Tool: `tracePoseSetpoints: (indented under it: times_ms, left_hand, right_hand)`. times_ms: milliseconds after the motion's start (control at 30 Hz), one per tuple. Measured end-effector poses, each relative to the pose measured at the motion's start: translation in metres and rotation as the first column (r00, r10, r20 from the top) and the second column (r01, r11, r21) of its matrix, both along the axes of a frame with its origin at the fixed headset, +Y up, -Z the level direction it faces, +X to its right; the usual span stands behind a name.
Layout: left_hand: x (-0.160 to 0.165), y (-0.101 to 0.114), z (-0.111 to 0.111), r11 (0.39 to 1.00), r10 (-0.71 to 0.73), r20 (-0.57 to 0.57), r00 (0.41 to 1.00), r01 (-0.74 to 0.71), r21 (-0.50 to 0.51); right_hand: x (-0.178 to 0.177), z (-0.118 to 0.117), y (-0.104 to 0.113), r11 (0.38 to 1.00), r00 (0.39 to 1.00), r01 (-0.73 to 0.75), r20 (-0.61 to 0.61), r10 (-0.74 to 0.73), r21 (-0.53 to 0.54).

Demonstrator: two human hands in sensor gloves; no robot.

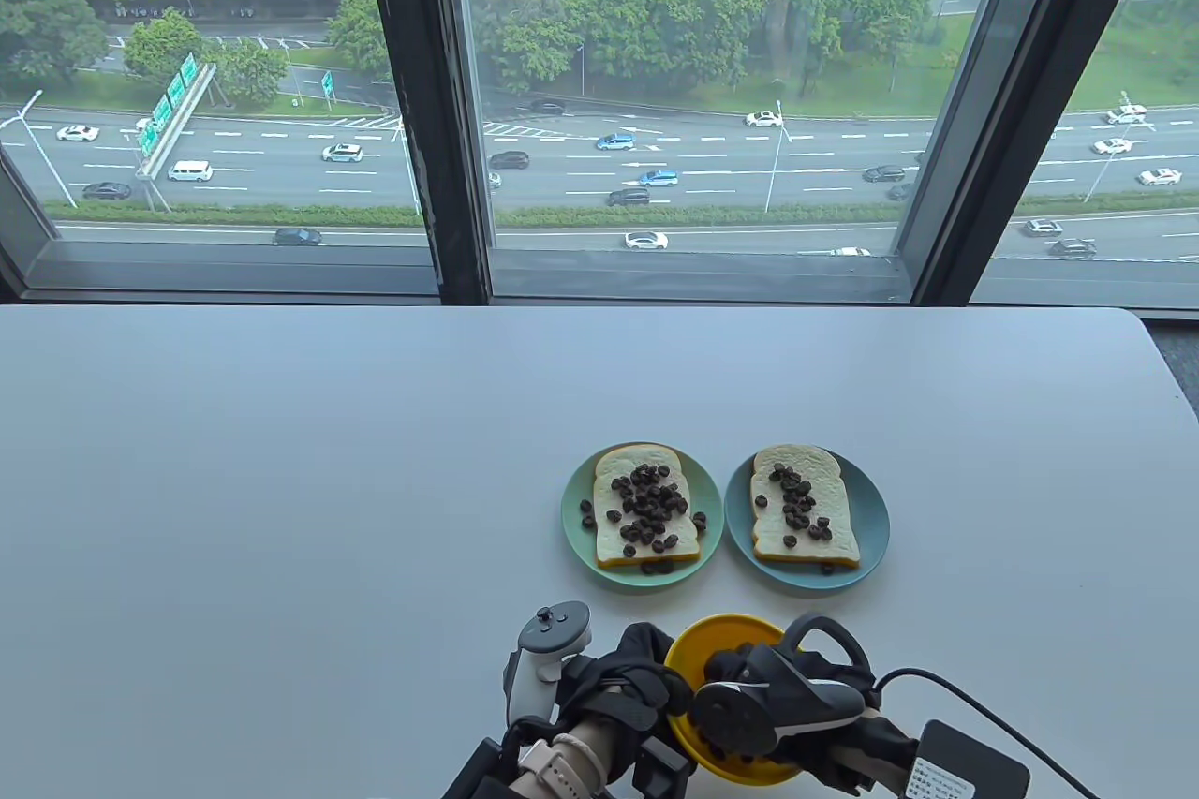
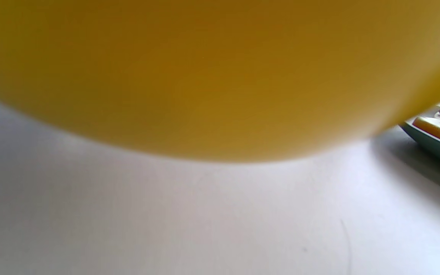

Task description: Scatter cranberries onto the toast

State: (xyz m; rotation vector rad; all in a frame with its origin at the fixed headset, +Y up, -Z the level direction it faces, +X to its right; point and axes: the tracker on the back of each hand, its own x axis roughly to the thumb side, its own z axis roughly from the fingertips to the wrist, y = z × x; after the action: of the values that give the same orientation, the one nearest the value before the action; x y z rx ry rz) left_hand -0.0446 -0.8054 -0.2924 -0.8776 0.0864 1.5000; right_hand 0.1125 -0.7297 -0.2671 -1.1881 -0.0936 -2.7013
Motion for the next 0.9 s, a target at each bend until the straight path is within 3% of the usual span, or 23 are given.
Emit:
tracePoseSetpoints:
  times_ms: [267,900]
  left_hand:
    - [-0.003,-0.002,-0.002,1.000,-0.012,-0.002,1.000,0.012,-0.019]
    - [-0.007,-0.001,-0.006,1.000,-0.022,-0.010,1.000,0.022,-0.015]
  right_hand:
    - [-0.001,0.001,0.003,0.998,0.999,0.006,-0.034,-0.004,0.059]
    - [0.016,-0.005,0.063,0.970,0.973,0.231,-0.001,-0.232,0.070]
